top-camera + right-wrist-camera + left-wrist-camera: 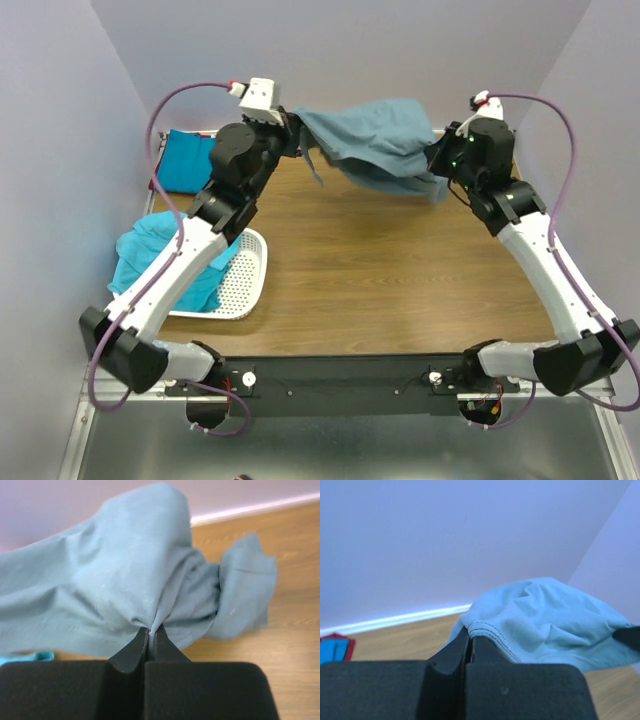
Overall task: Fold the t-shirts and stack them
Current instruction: Flatten the tshirt out
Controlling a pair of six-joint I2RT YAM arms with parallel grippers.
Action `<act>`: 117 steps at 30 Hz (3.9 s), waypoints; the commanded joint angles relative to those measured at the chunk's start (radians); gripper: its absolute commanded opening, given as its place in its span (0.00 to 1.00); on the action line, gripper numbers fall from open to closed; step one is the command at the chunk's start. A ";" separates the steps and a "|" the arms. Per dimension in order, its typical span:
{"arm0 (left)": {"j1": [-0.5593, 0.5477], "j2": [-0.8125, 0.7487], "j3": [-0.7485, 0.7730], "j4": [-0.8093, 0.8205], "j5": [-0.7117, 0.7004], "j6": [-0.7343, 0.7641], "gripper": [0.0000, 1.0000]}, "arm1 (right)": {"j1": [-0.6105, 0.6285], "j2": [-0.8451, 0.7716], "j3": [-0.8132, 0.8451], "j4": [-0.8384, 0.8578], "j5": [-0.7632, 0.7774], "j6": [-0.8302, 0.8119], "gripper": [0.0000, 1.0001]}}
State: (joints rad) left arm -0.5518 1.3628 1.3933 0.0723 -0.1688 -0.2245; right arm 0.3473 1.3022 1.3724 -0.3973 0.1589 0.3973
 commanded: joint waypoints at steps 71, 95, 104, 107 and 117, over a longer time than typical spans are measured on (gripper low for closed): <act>0.078 0.464 -0.324 0.225 -0.046 -0.113 0.74 | -0.099 0.310 -0.527 0.282 -0.234 0.113 0.98; 0.102 0.294 -0.362 0.239 0.210 -0.105 0.00 | -0.100 0.142 -0.484 0.230 -0.208 0.071 0.00; 0.101 -0.176 -0.517 0.167 0.278 -0.154 0.00 | -0.100 -0.213 -0.362 -0.006 0.003 0.012 0.02; 0.102 -0.279 -0.565 0.159 0.316 -0.182 0.00 | -0.100 -0.286 -0.316 -0.044 0.045 0.003 0.03; 0.145 0.086 -0.480 0.308 0.469 -0.190 0.01 | -0.122 0.053 -0.164 -0.037 0.313 -0.052 0.03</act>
State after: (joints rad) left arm -0.4320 1.2266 0.8494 0.3431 0.2043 -0.4095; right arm 0.2443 1.1622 1.1614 -0.4114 0.2970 0.3824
